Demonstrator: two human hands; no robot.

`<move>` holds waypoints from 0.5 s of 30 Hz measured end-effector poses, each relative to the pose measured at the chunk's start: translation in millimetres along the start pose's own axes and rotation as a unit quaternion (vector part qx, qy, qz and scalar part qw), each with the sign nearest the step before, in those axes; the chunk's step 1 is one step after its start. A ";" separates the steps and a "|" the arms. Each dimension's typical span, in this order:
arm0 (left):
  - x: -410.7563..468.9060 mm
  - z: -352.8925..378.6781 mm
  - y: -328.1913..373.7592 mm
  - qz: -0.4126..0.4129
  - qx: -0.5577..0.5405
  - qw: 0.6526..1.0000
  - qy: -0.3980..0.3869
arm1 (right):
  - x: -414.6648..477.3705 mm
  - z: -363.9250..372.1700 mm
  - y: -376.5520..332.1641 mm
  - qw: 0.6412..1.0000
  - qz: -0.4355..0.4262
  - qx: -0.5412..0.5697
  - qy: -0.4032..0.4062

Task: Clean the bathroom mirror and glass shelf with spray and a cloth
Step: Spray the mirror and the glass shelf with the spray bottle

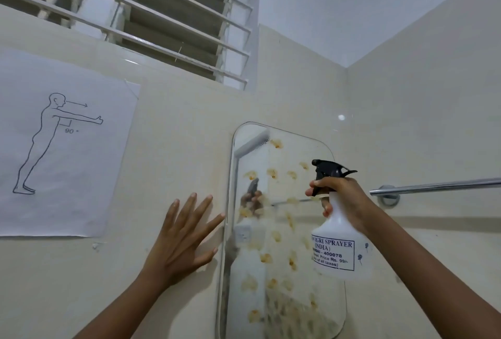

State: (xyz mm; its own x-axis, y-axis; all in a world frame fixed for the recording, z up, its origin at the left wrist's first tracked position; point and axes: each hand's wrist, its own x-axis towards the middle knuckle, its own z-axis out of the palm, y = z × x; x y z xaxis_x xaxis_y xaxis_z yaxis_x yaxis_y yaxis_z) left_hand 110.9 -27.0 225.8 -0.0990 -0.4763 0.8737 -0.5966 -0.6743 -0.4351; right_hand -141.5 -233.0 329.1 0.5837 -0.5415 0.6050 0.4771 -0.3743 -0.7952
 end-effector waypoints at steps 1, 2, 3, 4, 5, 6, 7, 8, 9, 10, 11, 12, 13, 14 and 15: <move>-1.1 0.3 0.4 0.010 0.009 1.000 0.000 | 0.6 -1.1 1.3 1.000 0.008 0.005 -0.008; -2.3 -0.2 0.1 0.022 0.020 1.000 -0.001 | 1.4 -2.8 2.5 1.000 0.012 0.011 -0.010; -3.6 0.2 -1.3 0.034 0.030 0.999 -0.002 | 2.3 -4.7 3.9 1.000 0.014 0.014 -0.006; -4.6 0.7 -2.6 0.042 0.038 0.998 -0.003 | 2.9 -7.5 4.7 1.000 0.012 0.014 0.003; -5.0 1.6 -3.2 0.048 0.043 0.998 -0.001 | 3.8 -11.7 6.0 1.000 0.008 0.013 0.017; -5.0 1.9 -3.3 0.052 0.046 0.998 -0.002 | 4.6 -16.4 7.3 0.999 0.002 0.011 0.034; -5.0 2.3 -3.2 0.056 0.047 0.997 -0.002 | 5.1 -21.7 8.8 0.999 -0.001 0.010 0.054; -5.2 3.0 -3.2 0.059 0.048 0.997 -0.003 | 5.8 -27.1 10.9 0.997 -0.003 0.009 0.072; -5.2 3.4 -3.8 0.062 0.052 0.997 -0.002 | 6.7 -32.8 12.9 0.996 -0.003 0.009 0.089; -5.2 3.5 -4.2 0.065 0.056 0.996 -0.002 | 7.0 -38.5 15.2 0.995 0.000 0.006 0.104; -5.2 3.4 -4.5 0.067 0.061 0.996 -0.001 | 7.1 -44.4 17.4 0.993 0.004 0.001 0.117; -5.3 3.6 -4.7 0.069 0.065 0.995 0.000 | 6.8 -49.8 19.6 0.992 0.011 -0.005 0.126; -5.7 4.4 -4.6 0.071 0.070 0.995 0.000 | 6.0 -55.3 21.8 0.991 0.019 -0.010 0.131; -6.1 4.6 -4.7 0.070 0.074 0.995 -0.003 | 5.4 -60.3 23.6 0.991 0.026 -0.012 0.133; -6.4 5.6 -4.5 0.069 0.075 0.995 -0.003 | 4.3 -65.6 25.7 0.990 0.032 -0.014 0.136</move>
State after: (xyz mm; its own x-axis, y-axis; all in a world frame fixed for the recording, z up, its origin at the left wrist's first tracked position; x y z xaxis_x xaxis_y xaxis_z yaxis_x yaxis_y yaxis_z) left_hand 118.7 -24.1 220.9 -0.1663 -0.5738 0.8020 -0.4513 -0.6788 -0.5792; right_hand -169.8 -294.3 308.6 0.4127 -0.7458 0.5230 0.4234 -0.3512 -0.8351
